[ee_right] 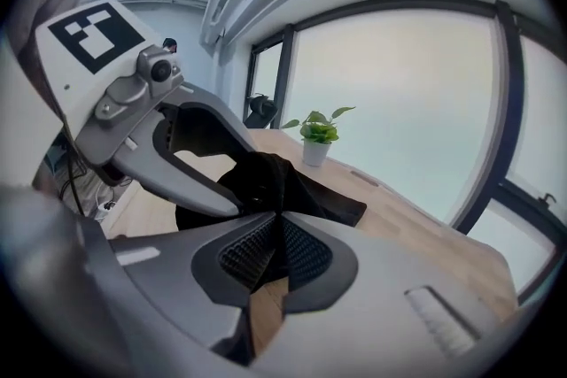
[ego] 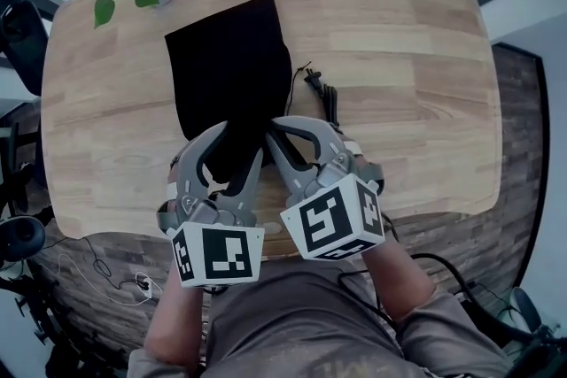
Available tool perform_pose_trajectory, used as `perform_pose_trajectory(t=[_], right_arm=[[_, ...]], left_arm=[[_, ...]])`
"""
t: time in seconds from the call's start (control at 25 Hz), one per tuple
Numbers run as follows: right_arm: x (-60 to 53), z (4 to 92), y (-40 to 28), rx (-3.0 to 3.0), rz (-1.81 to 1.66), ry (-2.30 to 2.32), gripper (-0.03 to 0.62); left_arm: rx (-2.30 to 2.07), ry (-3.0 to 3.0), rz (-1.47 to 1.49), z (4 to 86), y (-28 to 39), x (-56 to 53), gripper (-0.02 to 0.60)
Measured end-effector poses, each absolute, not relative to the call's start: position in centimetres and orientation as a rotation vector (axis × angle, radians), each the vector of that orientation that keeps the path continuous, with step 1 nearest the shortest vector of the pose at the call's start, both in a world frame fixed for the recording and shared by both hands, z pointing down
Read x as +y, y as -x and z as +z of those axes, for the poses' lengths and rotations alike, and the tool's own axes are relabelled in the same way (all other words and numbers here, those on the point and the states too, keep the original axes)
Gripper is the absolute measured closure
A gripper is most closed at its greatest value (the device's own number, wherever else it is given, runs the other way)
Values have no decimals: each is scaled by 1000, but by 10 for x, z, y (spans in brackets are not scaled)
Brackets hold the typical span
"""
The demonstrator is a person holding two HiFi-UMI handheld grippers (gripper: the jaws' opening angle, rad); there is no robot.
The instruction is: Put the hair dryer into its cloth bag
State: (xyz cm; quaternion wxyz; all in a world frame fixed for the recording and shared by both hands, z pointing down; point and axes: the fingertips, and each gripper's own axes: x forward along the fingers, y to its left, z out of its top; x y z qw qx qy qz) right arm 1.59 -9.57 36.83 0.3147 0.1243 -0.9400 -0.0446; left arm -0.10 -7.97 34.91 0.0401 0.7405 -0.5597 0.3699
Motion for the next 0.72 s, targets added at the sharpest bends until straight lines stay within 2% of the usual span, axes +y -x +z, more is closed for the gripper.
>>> perform_pose_trajectory(t=[0.36,0.4,0.48,0.56,0.64,0.72], right_arm=[[-92,366,-19,-2475,-188,-239,551],[-91,366,-19,-2474,-195,-229,551],[-89,365,-20,-2477,-194,-215,551],[-87,364,-22,-2490,-178,-205,549],[-87,362,-26,-2510,-139,-209,523],[-88,359,-30,-2525,-120,-207,545]], left_arm=[[-1699,-2285,1210,347,1,-84,394],[-1699,-2284,1220,347,2,-86,412],[-1706,-2283,1220,346,5,-88,500],[-1718,-2278,1202,344,9,-88,557],[-1718,-2277,1194,344,11,-88,563],[-1718,-2279,1207,344,10,-87,563]])
